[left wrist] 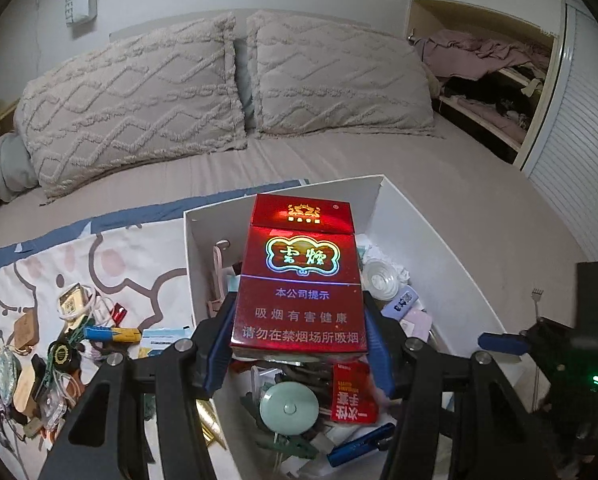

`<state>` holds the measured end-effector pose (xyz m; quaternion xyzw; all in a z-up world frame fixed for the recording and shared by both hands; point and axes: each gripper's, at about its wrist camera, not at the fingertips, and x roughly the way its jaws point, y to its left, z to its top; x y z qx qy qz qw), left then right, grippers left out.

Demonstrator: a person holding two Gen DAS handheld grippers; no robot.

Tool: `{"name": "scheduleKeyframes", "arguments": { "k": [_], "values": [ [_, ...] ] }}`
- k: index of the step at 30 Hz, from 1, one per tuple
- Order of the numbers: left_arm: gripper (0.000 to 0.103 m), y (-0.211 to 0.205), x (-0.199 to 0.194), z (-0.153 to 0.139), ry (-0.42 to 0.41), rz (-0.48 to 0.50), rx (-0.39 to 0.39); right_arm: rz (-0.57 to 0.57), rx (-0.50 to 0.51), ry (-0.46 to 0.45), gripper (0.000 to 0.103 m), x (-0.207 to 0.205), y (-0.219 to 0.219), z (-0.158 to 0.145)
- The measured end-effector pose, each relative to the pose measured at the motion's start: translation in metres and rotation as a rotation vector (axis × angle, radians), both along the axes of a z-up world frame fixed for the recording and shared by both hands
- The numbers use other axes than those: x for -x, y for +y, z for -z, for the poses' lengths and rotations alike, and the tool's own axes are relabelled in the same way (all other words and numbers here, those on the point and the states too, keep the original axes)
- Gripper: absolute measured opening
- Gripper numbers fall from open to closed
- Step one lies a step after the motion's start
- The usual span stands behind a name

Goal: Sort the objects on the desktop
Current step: 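Open the right tool to release the pouf while left tool releases the pack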

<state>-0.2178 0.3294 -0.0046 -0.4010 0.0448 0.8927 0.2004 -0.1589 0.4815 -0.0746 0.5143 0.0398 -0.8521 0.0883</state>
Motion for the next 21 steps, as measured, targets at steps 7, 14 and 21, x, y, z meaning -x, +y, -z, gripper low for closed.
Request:
{"name": "scheduleKeyframes", "arguments": {
  "k": [7,14,21],
  "values": [
    [0.057,0.013,0.031,0.018,-0.045,0.011,0.014,0.018,0.062,0.009,0.088,0.002,0.006,0.003],
    [0.057,0.029,0.062,0.033,-0.116,0.002,0.014,0.017,0.103,0.022,0.088,0.001,0.006,0.0],
    [0.057,0.052,0.088,0.053,-0.228,0.032,0.082,0.024,0.109,0.014,0.088,0.002,0.01,0.003]
  ]
}}
